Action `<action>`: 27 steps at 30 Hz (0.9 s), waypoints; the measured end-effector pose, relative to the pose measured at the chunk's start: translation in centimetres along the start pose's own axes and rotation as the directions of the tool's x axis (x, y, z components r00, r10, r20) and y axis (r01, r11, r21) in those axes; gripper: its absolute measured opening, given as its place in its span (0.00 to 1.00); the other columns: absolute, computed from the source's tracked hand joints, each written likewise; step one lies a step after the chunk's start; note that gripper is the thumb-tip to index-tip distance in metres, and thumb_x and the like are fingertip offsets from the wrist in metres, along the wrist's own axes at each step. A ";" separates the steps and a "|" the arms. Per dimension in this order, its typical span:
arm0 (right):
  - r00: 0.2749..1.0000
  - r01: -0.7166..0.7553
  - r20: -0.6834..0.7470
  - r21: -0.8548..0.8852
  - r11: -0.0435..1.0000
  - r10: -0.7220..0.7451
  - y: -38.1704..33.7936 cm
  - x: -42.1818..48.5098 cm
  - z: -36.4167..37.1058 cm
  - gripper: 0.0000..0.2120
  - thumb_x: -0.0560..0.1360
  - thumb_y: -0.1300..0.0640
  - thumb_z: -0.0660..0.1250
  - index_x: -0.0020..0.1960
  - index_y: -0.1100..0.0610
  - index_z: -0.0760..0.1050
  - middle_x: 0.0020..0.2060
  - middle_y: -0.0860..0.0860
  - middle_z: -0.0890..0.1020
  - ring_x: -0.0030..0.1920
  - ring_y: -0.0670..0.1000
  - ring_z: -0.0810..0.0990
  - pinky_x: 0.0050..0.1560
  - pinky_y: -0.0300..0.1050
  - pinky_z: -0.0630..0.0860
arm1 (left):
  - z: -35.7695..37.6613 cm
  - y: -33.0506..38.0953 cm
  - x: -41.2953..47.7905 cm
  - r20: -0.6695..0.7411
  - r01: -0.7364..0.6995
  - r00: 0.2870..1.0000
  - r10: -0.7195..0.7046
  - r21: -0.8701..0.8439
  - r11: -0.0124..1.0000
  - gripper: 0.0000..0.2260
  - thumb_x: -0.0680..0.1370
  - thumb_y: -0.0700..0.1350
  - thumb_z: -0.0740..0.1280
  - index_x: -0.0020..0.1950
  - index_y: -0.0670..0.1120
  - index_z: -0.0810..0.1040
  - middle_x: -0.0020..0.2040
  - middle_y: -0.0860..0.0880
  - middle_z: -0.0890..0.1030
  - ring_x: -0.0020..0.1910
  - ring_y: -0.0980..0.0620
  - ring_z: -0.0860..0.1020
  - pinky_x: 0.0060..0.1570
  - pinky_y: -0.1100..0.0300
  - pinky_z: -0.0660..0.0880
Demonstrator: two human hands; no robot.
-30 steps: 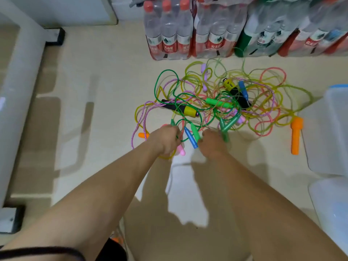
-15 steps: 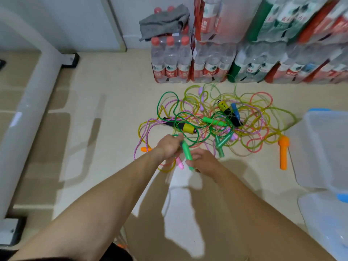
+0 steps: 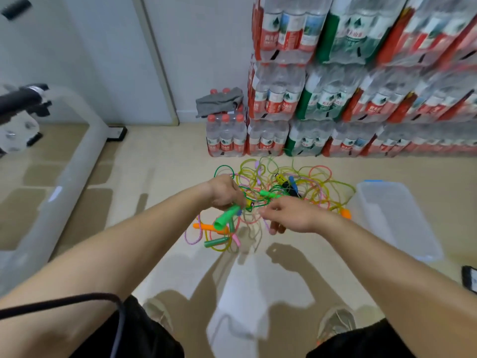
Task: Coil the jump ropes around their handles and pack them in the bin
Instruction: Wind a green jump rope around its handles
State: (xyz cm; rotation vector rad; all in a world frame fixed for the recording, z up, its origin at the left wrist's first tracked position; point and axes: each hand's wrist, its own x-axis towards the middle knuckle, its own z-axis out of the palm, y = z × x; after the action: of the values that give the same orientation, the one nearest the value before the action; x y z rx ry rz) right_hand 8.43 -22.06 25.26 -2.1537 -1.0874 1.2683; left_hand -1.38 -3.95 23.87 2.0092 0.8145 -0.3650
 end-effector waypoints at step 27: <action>0.964 0.021 -0.267 0.051 0.998 -0.006 3.7 3.3 -2.0 0.14 0.81 0.54 0.66 0.41 0.61 0.72 0.34 0.52 0.74 0.35 0.50 0.70 0.38 0.47 0.68 | -5.2 3.7 -2.7 -0.345 -0.416 0.907 0.242 -0.639 0.647 0.09 0.79 0.37 0.67 0.39 0.46 0.78 0.25 0.54 0.67 0.23 0.56 0.61 0.25 0.64 0.59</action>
State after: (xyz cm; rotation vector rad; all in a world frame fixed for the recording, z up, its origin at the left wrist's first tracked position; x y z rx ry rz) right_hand 12.59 -21.64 22.02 -2.1950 -0.9434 0.9534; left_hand -1.14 -2.07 30.52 1.4185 0.5699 0.3736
